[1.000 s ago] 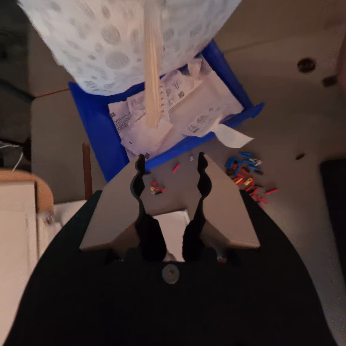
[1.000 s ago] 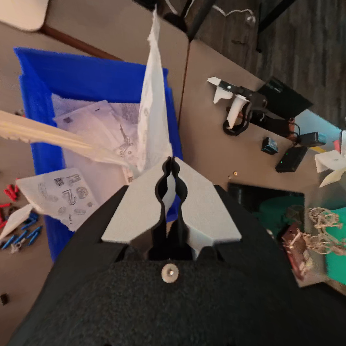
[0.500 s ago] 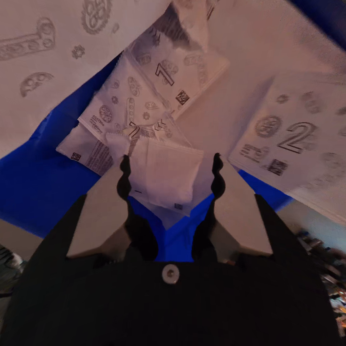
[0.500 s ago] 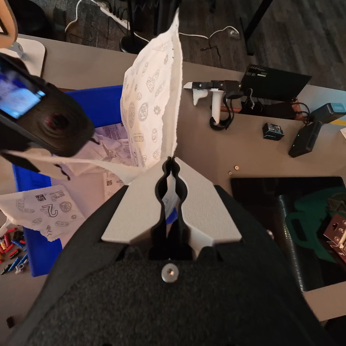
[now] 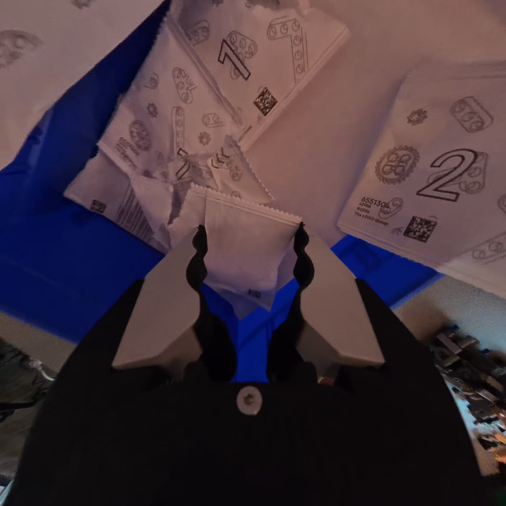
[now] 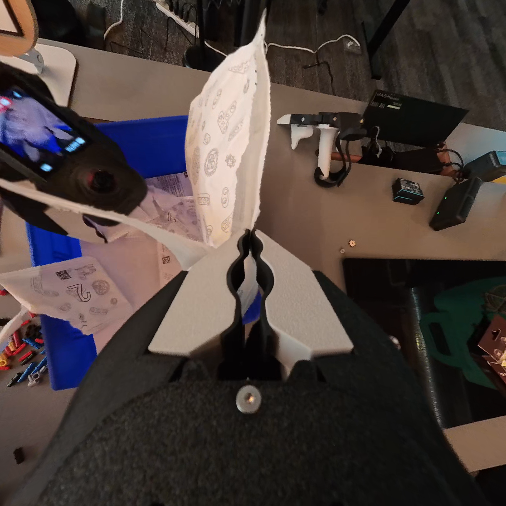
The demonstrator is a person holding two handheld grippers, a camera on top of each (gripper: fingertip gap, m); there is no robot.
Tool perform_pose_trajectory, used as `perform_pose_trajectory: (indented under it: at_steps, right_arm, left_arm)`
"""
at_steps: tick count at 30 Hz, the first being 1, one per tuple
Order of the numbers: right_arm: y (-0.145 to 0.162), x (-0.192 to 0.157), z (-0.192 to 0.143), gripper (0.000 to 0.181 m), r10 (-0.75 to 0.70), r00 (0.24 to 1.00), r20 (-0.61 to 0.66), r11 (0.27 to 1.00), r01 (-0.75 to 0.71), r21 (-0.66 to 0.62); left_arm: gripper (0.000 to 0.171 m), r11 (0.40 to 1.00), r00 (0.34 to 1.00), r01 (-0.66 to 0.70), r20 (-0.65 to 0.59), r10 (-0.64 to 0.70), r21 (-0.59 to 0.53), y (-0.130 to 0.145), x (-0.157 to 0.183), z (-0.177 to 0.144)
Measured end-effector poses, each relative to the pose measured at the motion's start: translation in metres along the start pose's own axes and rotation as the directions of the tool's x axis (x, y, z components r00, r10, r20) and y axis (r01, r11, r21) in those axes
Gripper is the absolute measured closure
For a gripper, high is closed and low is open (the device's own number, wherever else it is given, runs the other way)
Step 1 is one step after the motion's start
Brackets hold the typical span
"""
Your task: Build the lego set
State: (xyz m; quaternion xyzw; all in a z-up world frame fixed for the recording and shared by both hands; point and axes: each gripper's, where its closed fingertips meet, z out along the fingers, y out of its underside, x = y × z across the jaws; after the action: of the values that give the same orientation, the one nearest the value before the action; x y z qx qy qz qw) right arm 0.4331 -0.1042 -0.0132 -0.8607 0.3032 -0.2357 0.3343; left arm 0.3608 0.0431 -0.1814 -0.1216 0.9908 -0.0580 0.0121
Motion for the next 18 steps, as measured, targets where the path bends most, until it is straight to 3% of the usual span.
perform_pose_trajectory:
  at_steps: [7, 12, 16, 18]
  right_arm:
    - [-0.002, -0.006, 0.000, 0.181, -0.025, 1.000, -0.005, 1.000, 0.025, -0.001]
    - [-0.004, -0.016, 0.005, 0.181, -0.058, 0.998, 0.000, 0.998, 0.058, -0.014]
    - [-0.007, -0.043, 0.016, 0.175, -0.101, 0.994, 0.046, 0.994, 0.103, -0.043]
    - [-0.010, -0.060, 0.024, 0.172, -0.129, 0.989, 0.069, 0.989, 0.133, -0.062]
  left_arm:
    - [0.112, 0.974, 0.984, 0.027, 0.167, -0.066, 0.225, 0.006, -0.010, -0.063]
    - [0.112, 0.869, 0.943, -0.056, 0.311, -0.116, 0.492, 0.004, 0.011, -0.128]
    - [0.113, 0.783, 0.875, -0.137, 0.445, -0.192, 0.606, 0.028, 0.040, -0.186]
    - [0.157, 0.701, 0.864, -0.166, 0.445, -0.236, 0.694, 0.041, 0.066, -0.217]
